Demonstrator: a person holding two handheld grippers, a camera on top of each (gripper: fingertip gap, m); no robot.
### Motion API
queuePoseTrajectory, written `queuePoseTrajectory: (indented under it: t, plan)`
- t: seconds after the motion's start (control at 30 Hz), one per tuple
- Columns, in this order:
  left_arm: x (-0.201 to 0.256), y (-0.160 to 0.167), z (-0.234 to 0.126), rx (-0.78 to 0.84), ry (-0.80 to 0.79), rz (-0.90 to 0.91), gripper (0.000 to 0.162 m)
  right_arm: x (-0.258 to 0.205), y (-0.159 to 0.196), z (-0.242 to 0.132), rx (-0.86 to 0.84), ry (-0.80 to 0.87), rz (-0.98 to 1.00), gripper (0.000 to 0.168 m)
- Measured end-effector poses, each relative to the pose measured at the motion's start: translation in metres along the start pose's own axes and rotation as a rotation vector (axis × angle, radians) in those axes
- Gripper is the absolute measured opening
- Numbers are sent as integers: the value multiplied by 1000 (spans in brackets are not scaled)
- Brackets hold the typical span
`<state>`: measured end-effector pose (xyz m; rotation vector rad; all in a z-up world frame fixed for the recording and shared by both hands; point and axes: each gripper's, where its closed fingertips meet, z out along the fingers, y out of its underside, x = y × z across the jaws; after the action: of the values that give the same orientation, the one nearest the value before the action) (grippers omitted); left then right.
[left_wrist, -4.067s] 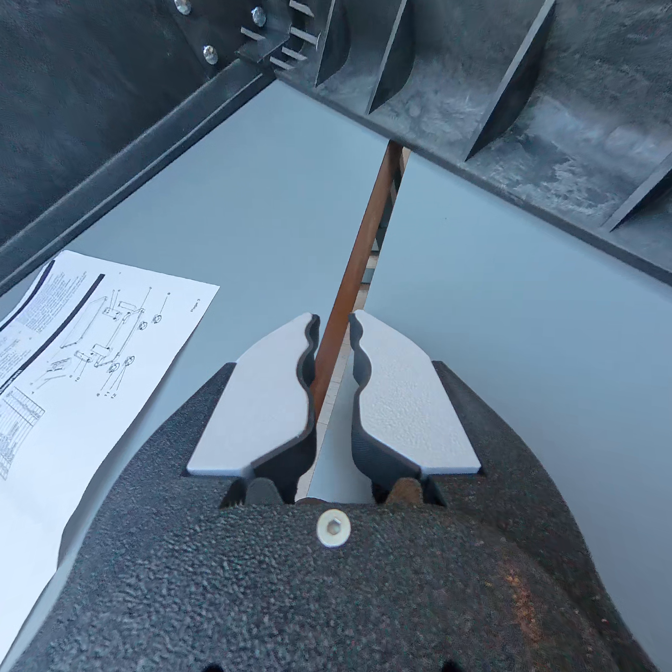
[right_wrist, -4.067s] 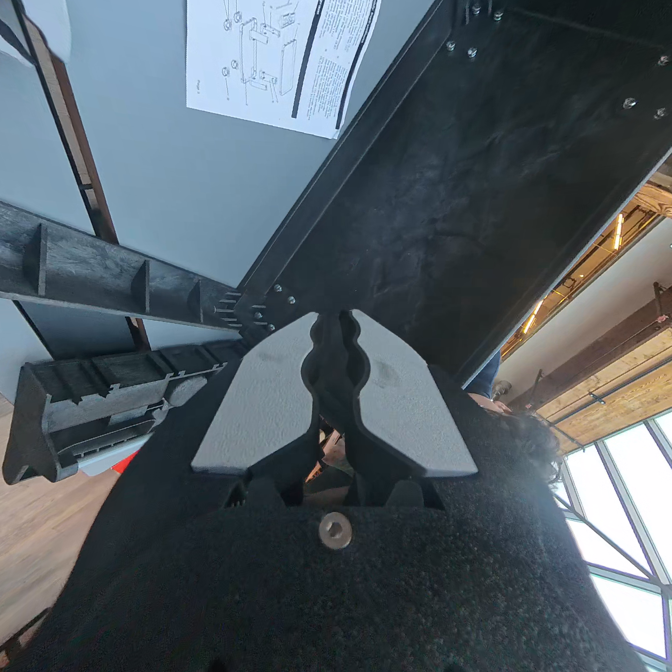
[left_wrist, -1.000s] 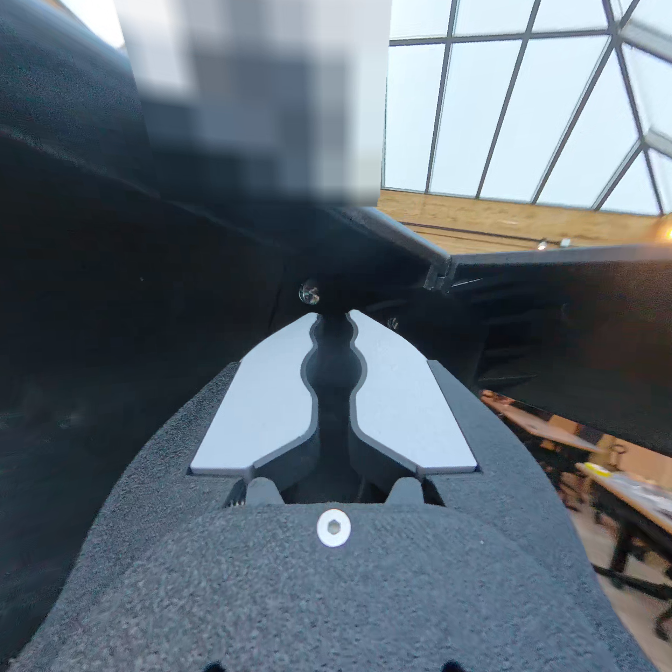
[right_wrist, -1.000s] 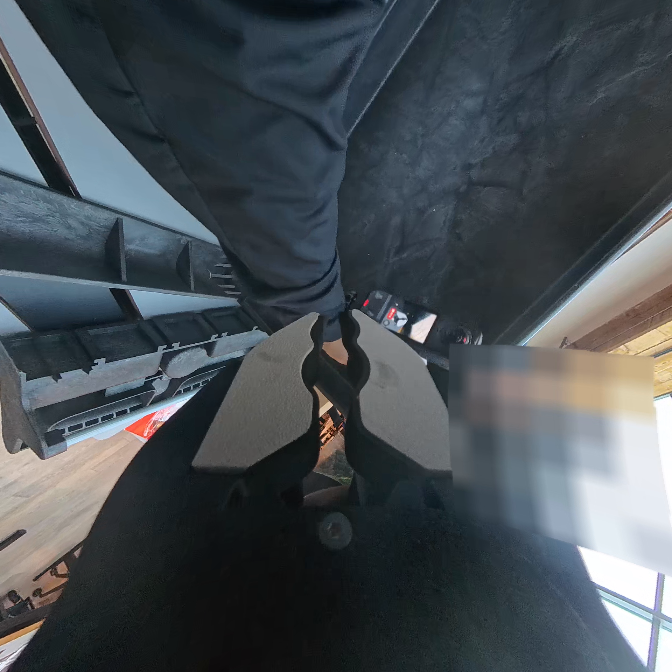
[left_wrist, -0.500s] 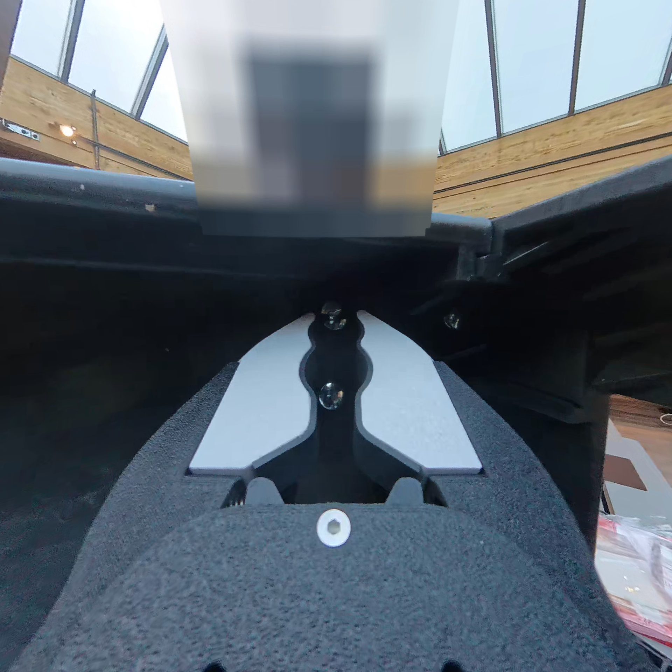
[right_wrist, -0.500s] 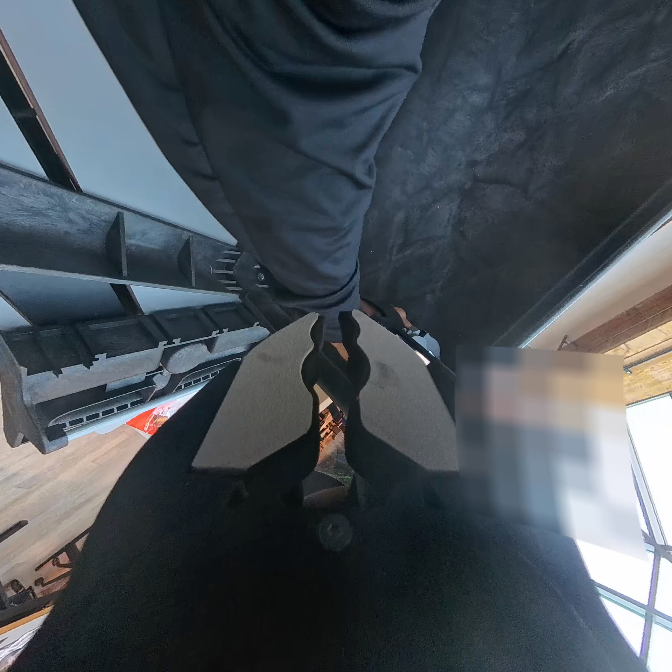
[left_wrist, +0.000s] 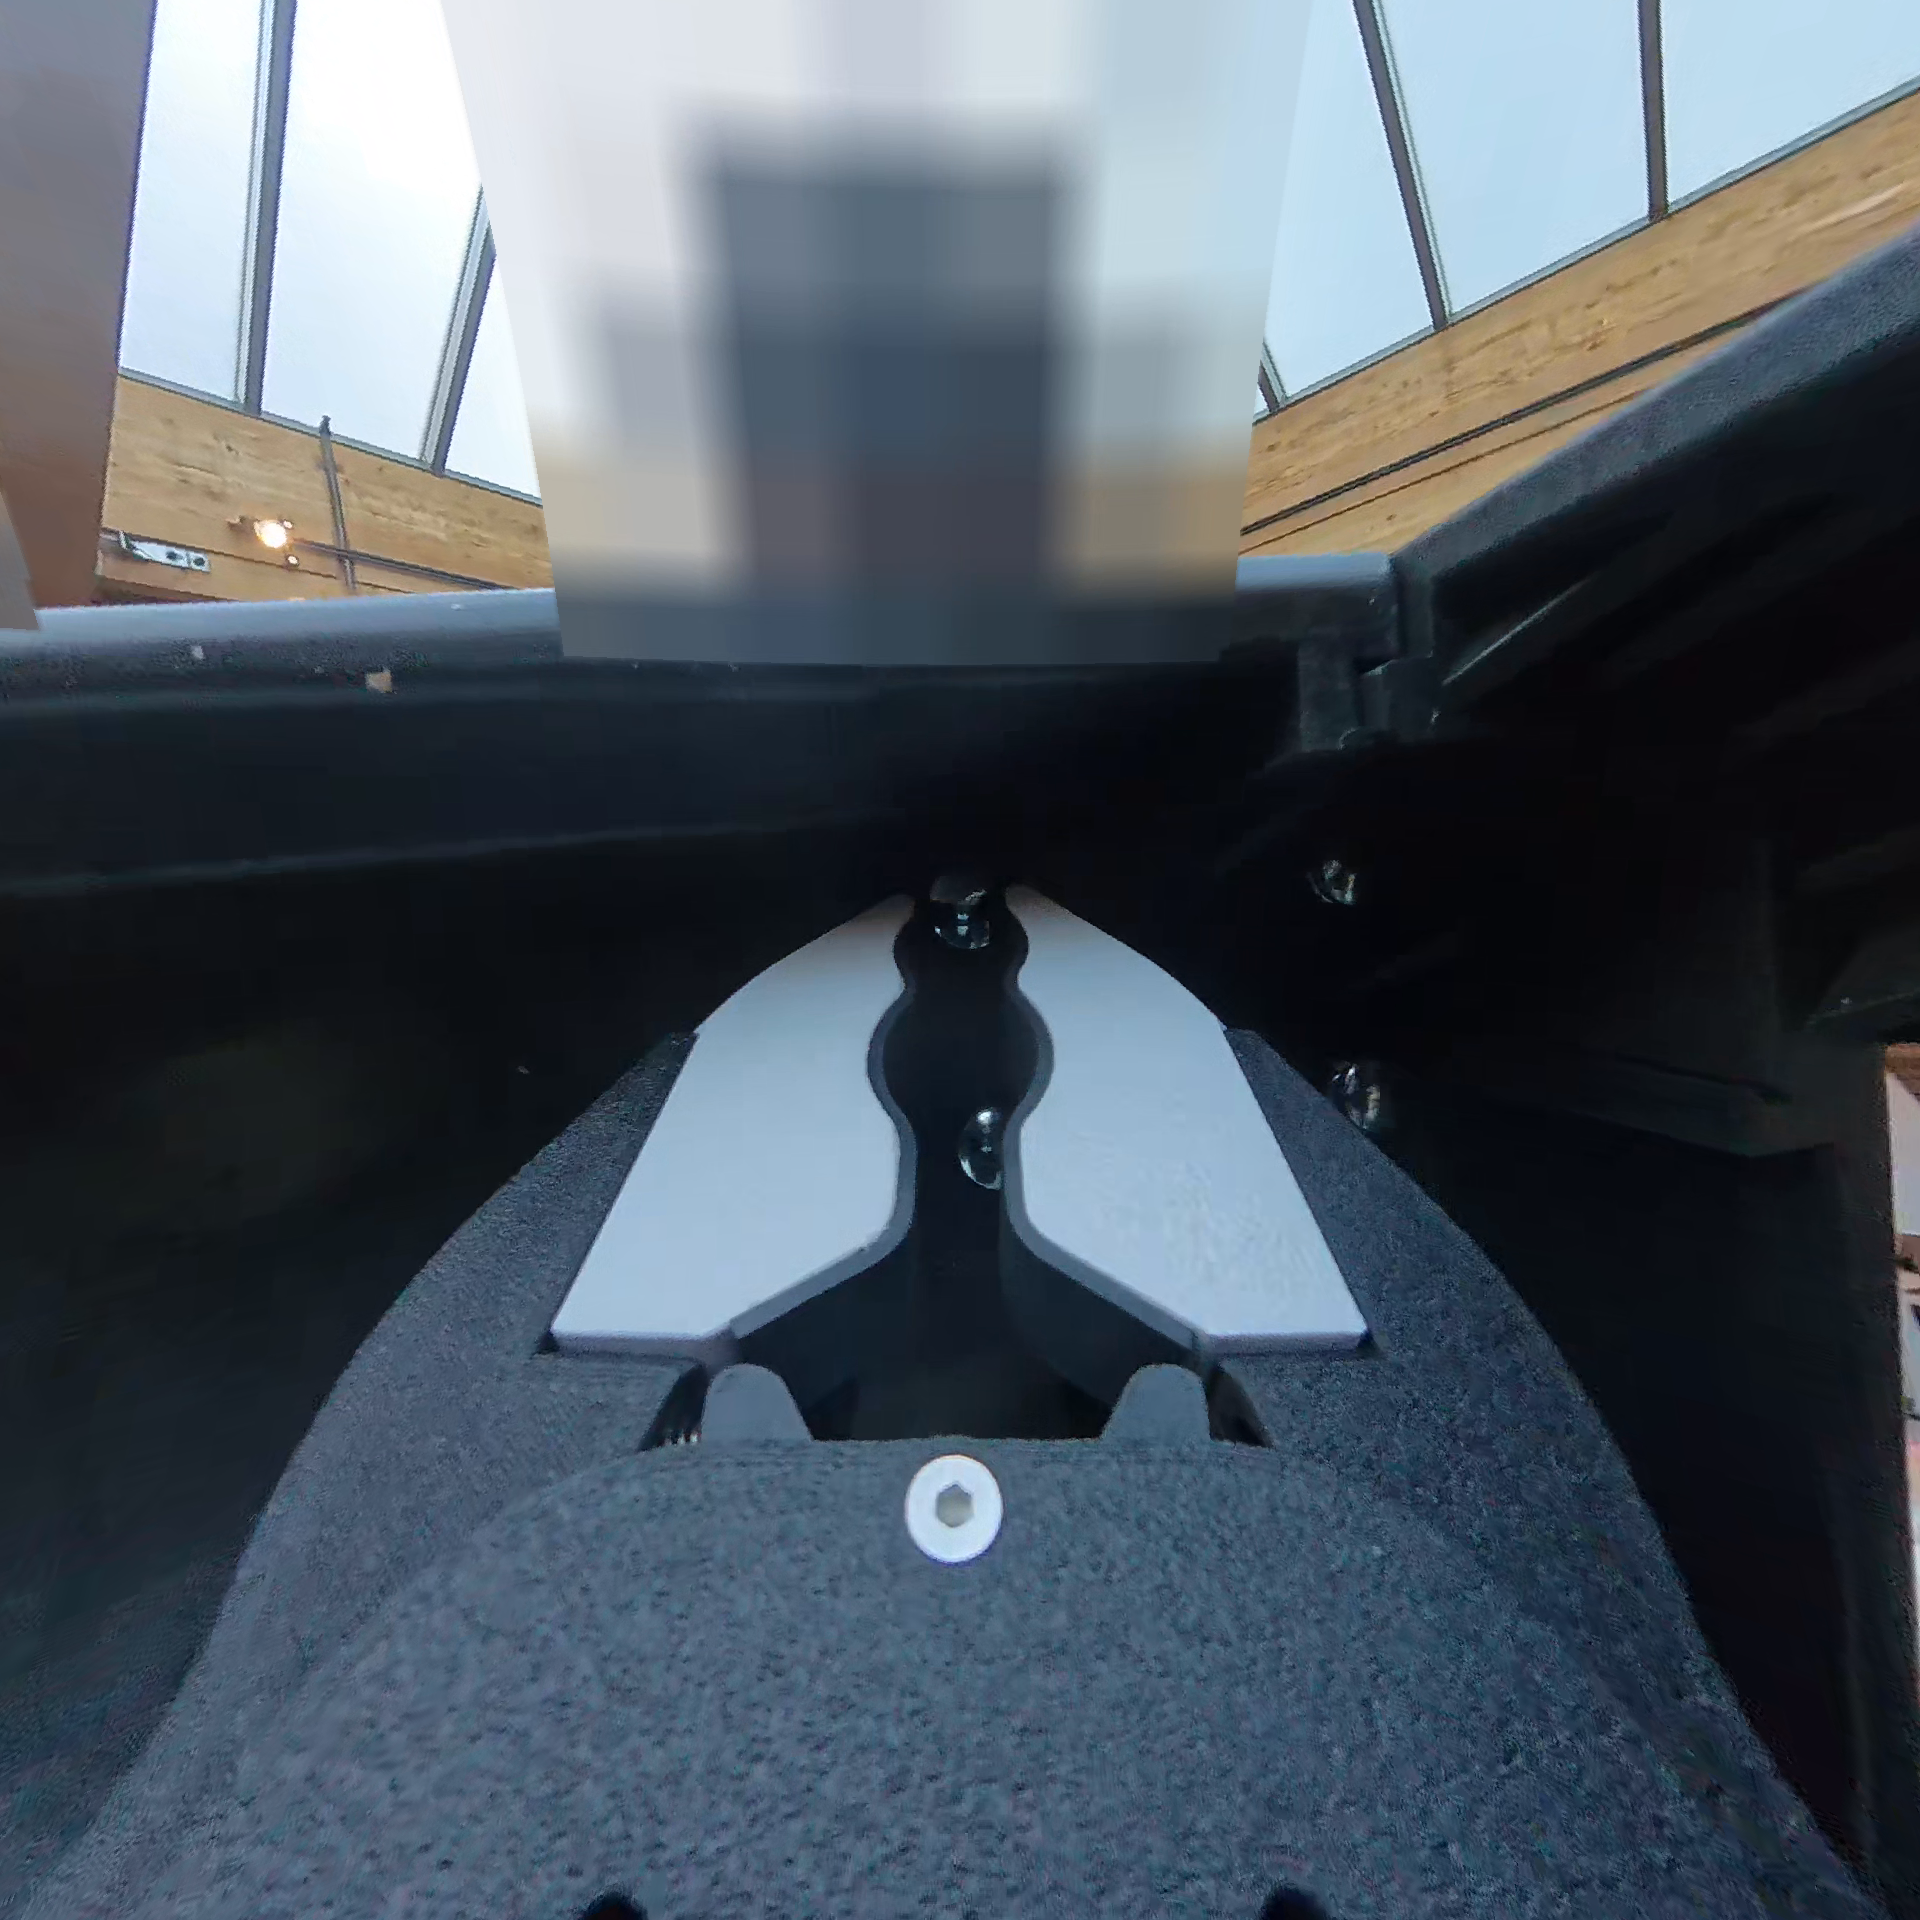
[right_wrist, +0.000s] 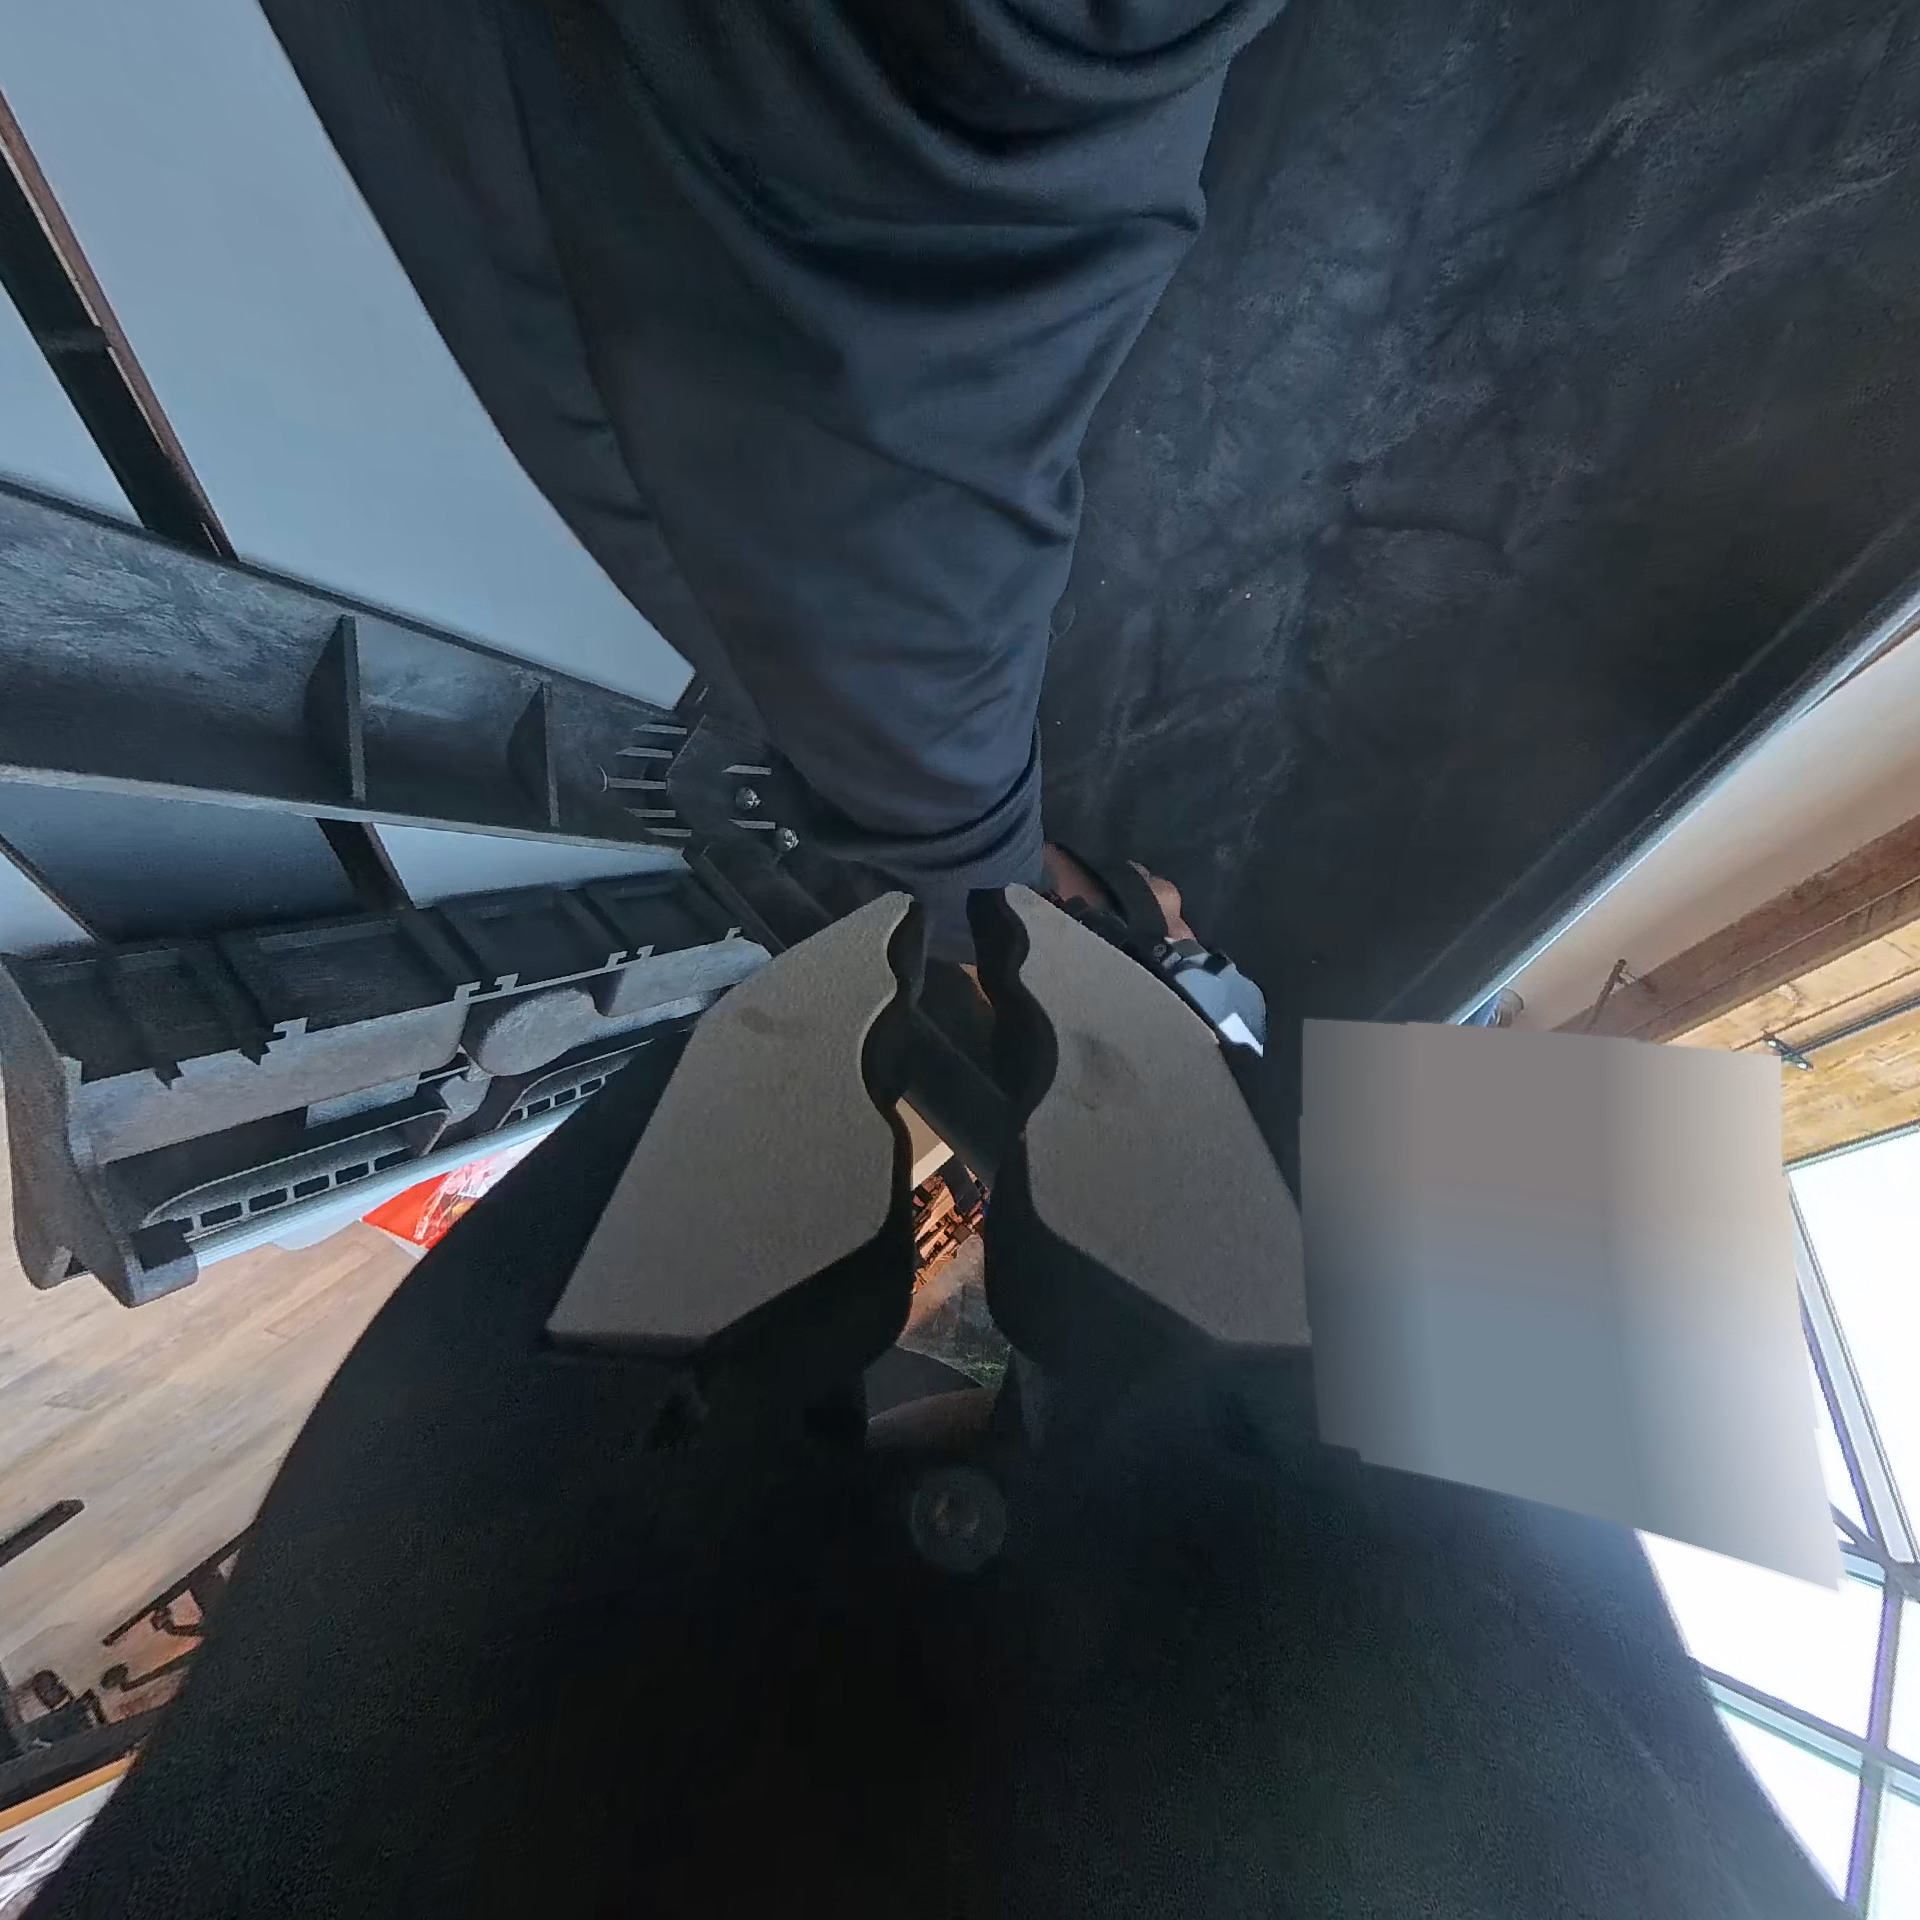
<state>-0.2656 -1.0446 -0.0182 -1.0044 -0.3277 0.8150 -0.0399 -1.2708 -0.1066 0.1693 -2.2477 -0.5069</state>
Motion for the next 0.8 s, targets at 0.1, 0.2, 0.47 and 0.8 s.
queuePoseTrajectory:
  t: [0.1,0.2,0.47,0.8]
  plan:
    - [0,0,0,6,0,41,12,0,0,0,0,0,-1,13]
    - [2,-1,1,22,14,77,13,-1,0,0,0,-1,0,13]
    - [1,2,4,28,18,230,17,-1,0,0,-2,-3,-1,14]
    - [1,2,7,33,21,270,16,-1,0,1,-1,-3,-1,13]
